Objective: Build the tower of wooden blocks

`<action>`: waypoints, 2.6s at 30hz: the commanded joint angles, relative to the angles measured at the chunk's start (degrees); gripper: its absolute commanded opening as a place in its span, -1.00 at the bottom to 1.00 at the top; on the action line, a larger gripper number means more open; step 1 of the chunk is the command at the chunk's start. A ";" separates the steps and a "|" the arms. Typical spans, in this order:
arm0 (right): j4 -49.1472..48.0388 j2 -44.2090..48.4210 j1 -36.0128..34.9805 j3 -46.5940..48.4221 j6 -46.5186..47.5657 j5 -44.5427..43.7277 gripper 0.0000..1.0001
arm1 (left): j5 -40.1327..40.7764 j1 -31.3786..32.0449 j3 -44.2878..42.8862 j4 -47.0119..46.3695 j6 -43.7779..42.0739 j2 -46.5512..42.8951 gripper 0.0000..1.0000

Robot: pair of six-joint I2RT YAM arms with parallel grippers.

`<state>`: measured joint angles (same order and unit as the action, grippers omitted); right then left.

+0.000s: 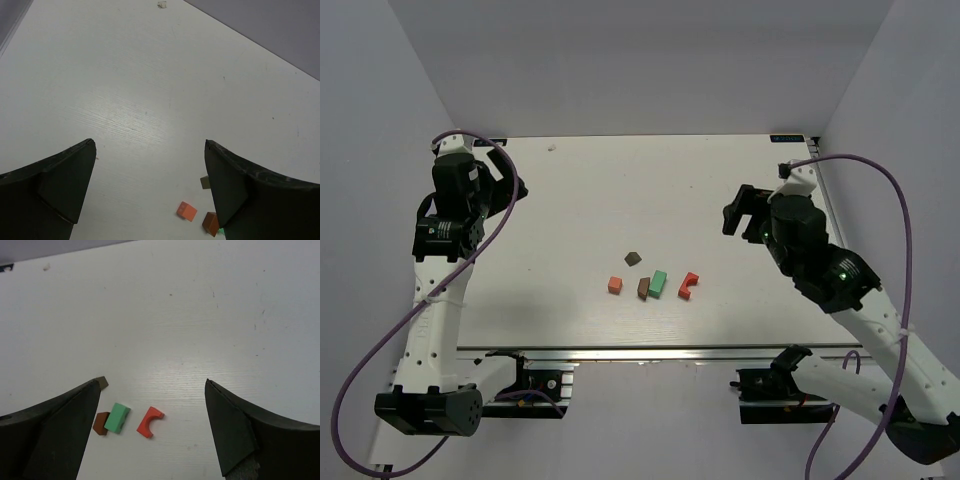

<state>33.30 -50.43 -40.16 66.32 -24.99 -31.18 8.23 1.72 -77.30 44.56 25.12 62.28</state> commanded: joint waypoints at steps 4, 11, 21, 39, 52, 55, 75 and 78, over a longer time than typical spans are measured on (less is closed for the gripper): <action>-0.16 -3.00 0.17 0.48 3.28 2.43 0.79 | -1.46 -0.05 -0.22 -0.61 0.36 -0.41 0.96; -0.08 -5.63 0.17 0.21 1.62 7.00 0.79 | -0.94 -0.13 1.18 0.00 -0.07 -1.20 0.96; -5.26 -16.61 0.00 -4.71 -0.93 30.65 0.73 | -0.32 -0.05 2.85 1.85 -0.43 -1.81 0.96; -3.75 -38.24 -9.41 -11.30 -12.19 10.44 0.26 | -1.55 -0.05 7.25 2.73 -0.08 -1.20 0.96; -8.16 -45.10 -9.14 -11.13 -10.51 11.84 0.16 | -3.48 -0.05 8.39 2.47 1.15 -1.64 0.96; -7.73 -44.49 -9.23 -11.92 -11.48 12.37 0.09 | -3.31 -0.13 8.65 2.64 1.24 -1.99 0.96; -14.81 -29.30 -6.09 -15.17 1.85 33.11 -0.72 | -21.29 1.09 10.76 -1.92 -0.24 -3.22 0.96; -19.57 -26.13 -0.46 -15.96 6.17 56.03 -0.75 | -26.05 4.07 11.90 -3.76 -0.87 -3.48 0.96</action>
<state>21.71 -80.31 -45.12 50.76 -26.35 0.60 -8.75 3.14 -66.41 44.12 25.71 60.55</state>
